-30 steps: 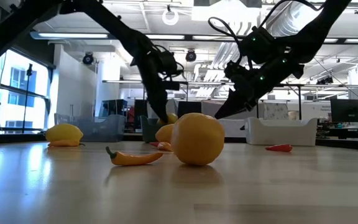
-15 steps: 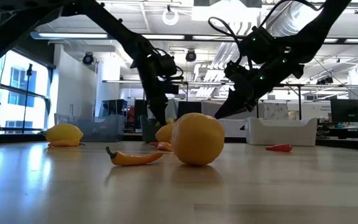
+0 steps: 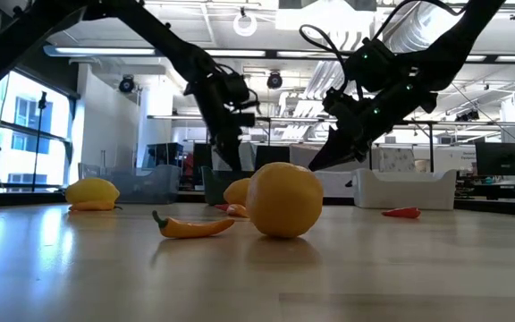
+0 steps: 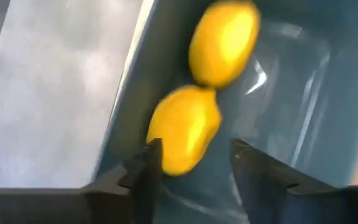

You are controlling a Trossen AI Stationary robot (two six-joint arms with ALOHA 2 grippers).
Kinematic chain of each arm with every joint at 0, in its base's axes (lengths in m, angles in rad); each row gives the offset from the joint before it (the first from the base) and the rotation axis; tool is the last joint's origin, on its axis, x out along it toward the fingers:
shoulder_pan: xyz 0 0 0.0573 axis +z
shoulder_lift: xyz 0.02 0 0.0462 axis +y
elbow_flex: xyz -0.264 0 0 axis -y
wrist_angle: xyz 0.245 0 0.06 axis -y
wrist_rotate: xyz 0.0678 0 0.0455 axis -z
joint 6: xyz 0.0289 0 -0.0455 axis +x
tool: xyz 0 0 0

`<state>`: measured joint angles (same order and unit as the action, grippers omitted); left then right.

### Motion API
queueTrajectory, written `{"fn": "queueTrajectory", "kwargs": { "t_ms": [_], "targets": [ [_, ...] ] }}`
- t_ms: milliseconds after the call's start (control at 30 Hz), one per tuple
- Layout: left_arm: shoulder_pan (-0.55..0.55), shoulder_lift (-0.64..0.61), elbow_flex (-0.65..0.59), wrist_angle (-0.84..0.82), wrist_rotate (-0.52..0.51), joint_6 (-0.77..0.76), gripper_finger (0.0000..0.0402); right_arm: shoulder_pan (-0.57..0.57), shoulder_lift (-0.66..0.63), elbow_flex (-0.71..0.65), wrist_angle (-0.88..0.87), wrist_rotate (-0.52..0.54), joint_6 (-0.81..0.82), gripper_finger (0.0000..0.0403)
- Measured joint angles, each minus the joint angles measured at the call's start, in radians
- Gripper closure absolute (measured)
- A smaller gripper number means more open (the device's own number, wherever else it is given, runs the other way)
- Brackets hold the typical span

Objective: Sort produce into baskets
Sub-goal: Put the yellow lemon into the blue bin

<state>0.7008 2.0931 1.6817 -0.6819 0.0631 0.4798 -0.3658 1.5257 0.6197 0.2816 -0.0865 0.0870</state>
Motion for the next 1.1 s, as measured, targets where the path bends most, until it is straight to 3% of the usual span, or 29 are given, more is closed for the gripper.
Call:
{"fn": "queueTrajectory", "kwargs": {
  "t_ms": [233, 367, 600, 867, 1100],
  "targets": [
    [-0.003, -0.045, -0.013, 0.085, 0.152, -0.052, 0.0351, 0.000, 0.000, 0.000, 0.000, 0.000, 0.010, 0.0396],
    [-0.008, -0.096, -0.117, 0.227, 0.187, -0.106, 0.0395, 0.000, 0.000, 0.000, 0.000, 0.000, 0.010, 0.0396],
    [-0.037, -0.279, -0.437, 0.588, 0.134, -0.198, 0.0395, 0.001, 0.000, 0.000, 0.000, 0.000, 0.017, 0.0396],
    [-0.096, -0.559, -0.853, 0.937, 0.126, -0.313, 0.0395, 0.054, 0.000, 0.000, 0.019, -0.055, 0.144, 0.0394],
    [-0.155, -0.747, -1.165, 1.233, 0.119, -0.414, 0.0395, 0.193, 0.000, 0.000, 0.013, -0.017, 0.299, 0.0329]
  ]
}}
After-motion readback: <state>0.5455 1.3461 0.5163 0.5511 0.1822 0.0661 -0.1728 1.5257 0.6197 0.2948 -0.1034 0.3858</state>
